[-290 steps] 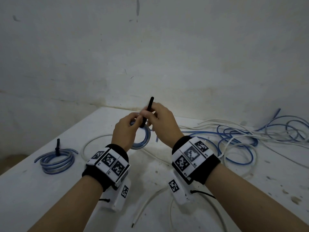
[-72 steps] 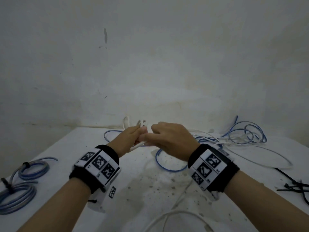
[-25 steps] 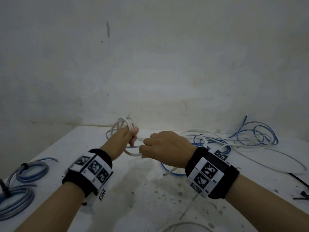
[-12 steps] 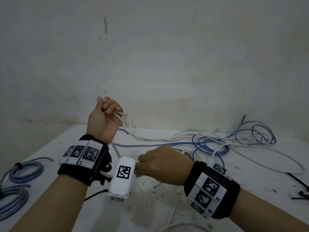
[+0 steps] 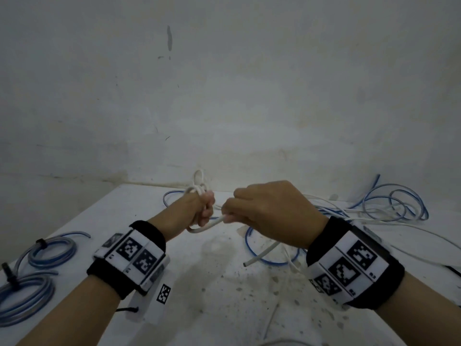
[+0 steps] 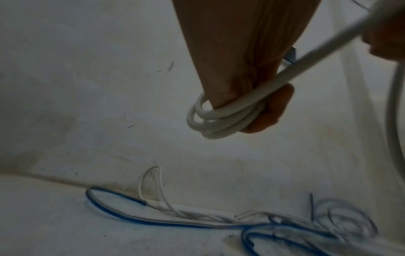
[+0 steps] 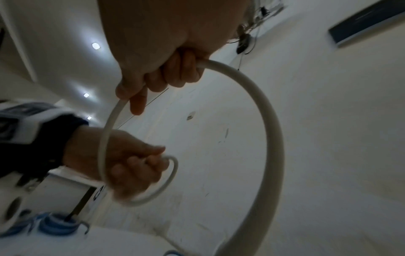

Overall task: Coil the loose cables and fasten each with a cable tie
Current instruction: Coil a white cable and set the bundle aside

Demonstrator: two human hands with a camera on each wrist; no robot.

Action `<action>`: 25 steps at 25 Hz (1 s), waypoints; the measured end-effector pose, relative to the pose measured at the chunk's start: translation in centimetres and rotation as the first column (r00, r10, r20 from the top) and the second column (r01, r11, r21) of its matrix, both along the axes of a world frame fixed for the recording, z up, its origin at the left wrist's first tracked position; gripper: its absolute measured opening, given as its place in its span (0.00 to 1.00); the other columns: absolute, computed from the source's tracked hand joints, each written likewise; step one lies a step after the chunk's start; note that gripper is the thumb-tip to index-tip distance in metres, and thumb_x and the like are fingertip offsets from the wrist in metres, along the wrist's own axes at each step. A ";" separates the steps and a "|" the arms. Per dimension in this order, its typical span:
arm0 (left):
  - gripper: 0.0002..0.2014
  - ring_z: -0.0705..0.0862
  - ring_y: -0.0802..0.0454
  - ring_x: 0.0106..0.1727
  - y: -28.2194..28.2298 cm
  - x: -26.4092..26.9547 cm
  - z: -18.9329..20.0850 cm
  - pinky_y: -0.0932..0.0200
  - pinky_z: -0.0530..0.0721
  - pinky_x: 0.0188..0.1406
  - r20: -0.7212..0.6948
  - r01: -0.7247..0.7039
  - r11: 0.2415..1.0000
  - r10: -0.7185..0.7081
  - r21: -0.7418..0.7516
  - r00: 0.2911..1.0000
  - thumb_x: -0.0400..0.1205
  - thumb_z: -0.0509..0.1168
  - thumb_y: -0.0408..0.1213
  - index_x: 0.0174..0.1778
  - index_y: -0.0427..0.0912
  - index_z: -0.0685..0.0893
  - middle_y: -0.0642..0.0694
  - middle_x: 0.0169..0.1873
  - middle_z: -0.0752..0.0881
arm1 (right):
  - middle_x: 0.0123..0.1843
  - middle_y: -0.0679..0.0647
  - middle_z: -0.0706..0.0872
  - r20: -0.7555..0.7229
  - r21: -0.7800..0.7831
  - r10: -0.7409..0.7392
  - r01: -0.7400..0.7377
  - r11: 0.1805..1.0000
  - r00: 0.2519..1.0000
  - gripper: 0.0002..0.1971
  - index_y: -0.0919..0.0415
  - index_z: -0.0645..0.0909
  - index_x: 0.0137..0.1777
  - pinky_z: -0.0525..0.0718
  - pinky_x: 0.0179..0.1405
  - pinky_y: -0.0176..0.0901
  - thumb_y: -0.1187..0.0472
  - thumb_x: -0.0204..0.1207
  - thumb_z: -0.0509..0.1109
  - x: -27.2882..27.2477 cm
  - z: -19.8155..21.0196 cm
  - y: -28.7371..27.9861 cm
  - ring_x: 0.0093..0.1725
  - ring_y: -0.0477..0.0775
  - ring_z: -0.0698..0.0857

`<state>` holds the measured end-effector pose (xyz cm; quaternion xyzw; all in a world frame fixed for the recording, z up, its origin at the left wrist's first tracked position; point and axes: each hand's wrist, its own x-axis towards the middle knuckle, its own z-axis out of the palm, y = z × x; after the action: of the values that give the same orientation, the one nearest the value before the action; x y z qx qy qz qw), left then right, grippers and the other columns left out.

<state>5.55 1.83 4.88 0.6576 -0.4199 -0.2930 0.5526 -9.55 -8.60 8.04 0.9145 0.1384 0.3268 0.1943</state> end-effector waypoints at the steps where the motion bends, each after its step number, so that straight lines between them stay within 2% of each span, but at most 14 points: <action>1: 0.20 0.69 0.60 0.17 0.0 -0.9 -0.4 0.73 0.69 0.16 0.020 0.046 0.998 -0.047 0.040 0.999 0.87 0.48 0.40 0.29 0.40 0.70 0.51 0.17 0.70 | 0.27 0.46 0.80 0.022 0.038 -0.006 0.005 0.999 1.000 0.14 0.52 0.83 0.37 0.63 0.15 0.35 0.49 0.76 0.59 0.0 0.7 -0.1 0.21 0.50 0.77; 3: 0.21 0.66 0.59 0.14 0.1 -2.5 -1.2 0.68 0.66 0.17 -0.171 0.219 0.976 -0.217 -0.008 0.961 0.82 0.51 0.51 0.29 0.41 0.69 0.52 0.16 0.68 | 0.28 0.44 0.82 0.080 0.118 -0.029 0.020 0.993 0.996 0.16 0.52 0.82 0.36 0.69 0.16 0.36 0.45 0.75 0.59 0.1 2.1 -0.7 0.22 0.47 0.78; 5: 0.23 0.62 0.60 0.12 0.7 -3.6 -1.5 0.66 0.60 0.17 -0.447 0.316 0.928 -0.371 -0.195 0.814 0.75 0.49 0.60 0.27 0.42 0.70 0.53 0.15 0.66 | 0.29 0.41 0.81 0.073 0.285 -0.086 0.062 0.956 0.994 0.16 0.51 0.82 0.37 0.72 0.23 0.39 0.42 0.74 0.61 0.2 3.2 -2.0 0.25 0.41 0.76; 6: 0.25 0.61 0.61 0.12 0.9 -4.0 -1.6 0.66 0.60 0.17 -0.501 0.351 0.891 -0.453 -0.289 0.738 0.75 0.49 0.62 0.27 0.43 0.71 0.54 0.15 0.65 | 0.30 0.40 0.80 0.016 0.405 -0.115 0.099 0.909 0.993 0.14 0.49 0.83 0.38 0.73 0.28 0.42 0.41 0.73 0.63 0.4 3.3 -3.0 0.28 0.42 0.75; 9: 0.21 0.60 0.60 0.14 1.7 -5.4 -0.3 0.68 0.65 0.18 -0.471 0.490 0.719 -0.694 -0.493 0.545 0.79 0.57 0.57 0.29 0.44 0.74 0.55 0.17 0.64 | 0.36 0.44 0.85 -0.078 0.714 -0.038 0.082 0.696 0.996 0.08 0.43 0.83 0.38 0.77 0.41 0.49 0.45 0.75 0.65 1.3 1.4 -5.8 0.36 0.45 0.80; 10: 0.18 0.59 0.60 0.15 1.9 -5.8 0.4 0.68 0.65 0.18 -0.445 0.493 0.687 -0.724 -0.533 0.528 0.80 0.58 0.53 0.29 0.45 0.74 0.55 0.17 0.64 | 0.37 0.45 0.86 -0.062 0.781 -0.020 0.061 0.621 0.998 0.08 0.42 0.83 0.38 0.76 0.41 0.49 0.47 0.76 0.64 1.5 0.5 -6.5 0.36 0.48 0.80; 12: 0.18 0.57 0.60 0.15 2.1 -5.9 1.8 0.70 0.66 0.17 -0.427 0.389 0.730 -0.659 -0.562 0.619 0.80 0.54 0.49 0.27 0.46 0.74 0.56 0.15 0.66 | 0.32 0.44 0.84 -0.098 0.859 -0.006 0.088 0.504 0.995 0.09 0.38 0.84 0.44 0.72 0.36 0.41 0.54 0.79 0.64 1.5 -1.8 -7.2 0.31 0.41 0.75; 14: 0.18 0.60 0.62 0.13 2.1 -5.3 2.8 0.70 0.69 0.17 -0.409 0.233 0.794 -0.511 -0.561 0.756 0.80 0.51 0.49 0.27 0.46 0.73 0.56 0.15 0.67 | 0.26 0.35 0.80 -0.288 0.818 -0.039 0.267 0.509 0.957 0.13 0.42 0.81 0.59 0.68 0.32 0.30 0.61 0.83 0.60 1.2 -4.0 -7.1 0.26 0.34 0.74; 15: 0.17 0.62 0.63 0.13 2.0 -4.6 3.1 0.69 0.71 0.17 -0.389 0.171 0.821 -0.428 -0.545 0.816 0.81 0.50 0.48 0.28 0.45 0.72 0.56 0.15 0.67 | 0.25 0.36 0.78 -0.409 0.755 -0.060 0.375 0.538 0.910 0.15 0.43 0.76 0.64 0.67 0.30 0.29 0.62 0.84 0.58 1.1 -5.0 -6.6 0.26 0.35 0.74; 18: 0.18 0.66 0.61 0.16 1.3 -2.1 2.4 0.69 0.71 0.22 -0.205 0.019 0.915 -0.111 -0.403 0.972 0.86 0.45 0.43 0.33 0.44 0.69 0.56 0.16 0.67 | 0.32 0.48 0.74 -0.717 0.531 -0.075 0.613 0.585 0.693 0.12 0.54 0.73 0.61 0.67 0.34 0.39 0.63 0.83 0.52 0.9 -6.2 -4.6 0.30 0.46 0.70; 21: 0.16 0.68 0.62 0.20 0.7 -0.8 0.4 0.69 0.69 0.28 0.075 -0.109 0.953 0.135 -0.282 0.988 0.87 0.47 0.39 0.33 0.43 0.68 0.55 0.20 0.68 | 0.56 0.58 0.82 -0.902 0.027 -0.262 0.650 0.759 0.343 0.19 0.61 0.68 0.73 0.76 0.49 0.46 0.65 0.83 0.53 0.4 -5.7 -1.3 0.53 0.60 0.82; 22: 0.16 0.67 0.63 0.21 0.6 -0.7 -0.2 0.70 0.69 0.28 0.130 -0.118 0.956 0.157 -0.269 0.979 0.87 0.48 0.37 0.32 0.43 0.67 0.52 0.22 0.67 | 0.64 0.60 0.81 -0.903 -0.080 -0.305 0.579 0.812 0.302 0.19 0.61 0.70 0.73 0.77 0.55 0.49 0.67 0.83 0.54 0.2 -5.5 -0.1 0.59 0.62 0.81; 23: 0.16 0.66 0.63 0.22 0.5 -0.6 -0.8 0.70 0.69 0.28 0.171 -0.112 0.962 0.158 -0.250 0.973 0.87 0.49 0.37 0.32 0.43 0.66 0.51 0.24 0.66 | 0.67 0.59 0.80 -0.898 -0.102 -0.293 0.493 0.864 0.328 0.20 0.58 0.73 0.72 0.78 0.57 0.50 0.69 0.83 0.54 -0.1 -5.3 1.4 0.62 0.61 0.81; 25: 0.16 0.64 0.62 0.23 0.4 -1.0 -1.9 0.69 0.67 0.28 0.242 -0.083 0.979 0.127 -0.186 0.962 0.87 0.50 0.37 0.31 0.43 0.65 0.50 0.25 0.64 | 0.65 0.53 0.82 -0.850 0.017 -0.169 0.347 0.938 0.499 0.20 0.49 0.78 0.67 0.78 0.52 0.48 0.69 0.83 0.54 -0.5 -4.6 3.5 0.60 0.56 0.81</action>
<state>4.52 2.25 3.01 0.6601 -0.4752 -0.1394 0.5649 -10.10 -5.14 3.48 0.9820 0.0444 -0.1715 0.0649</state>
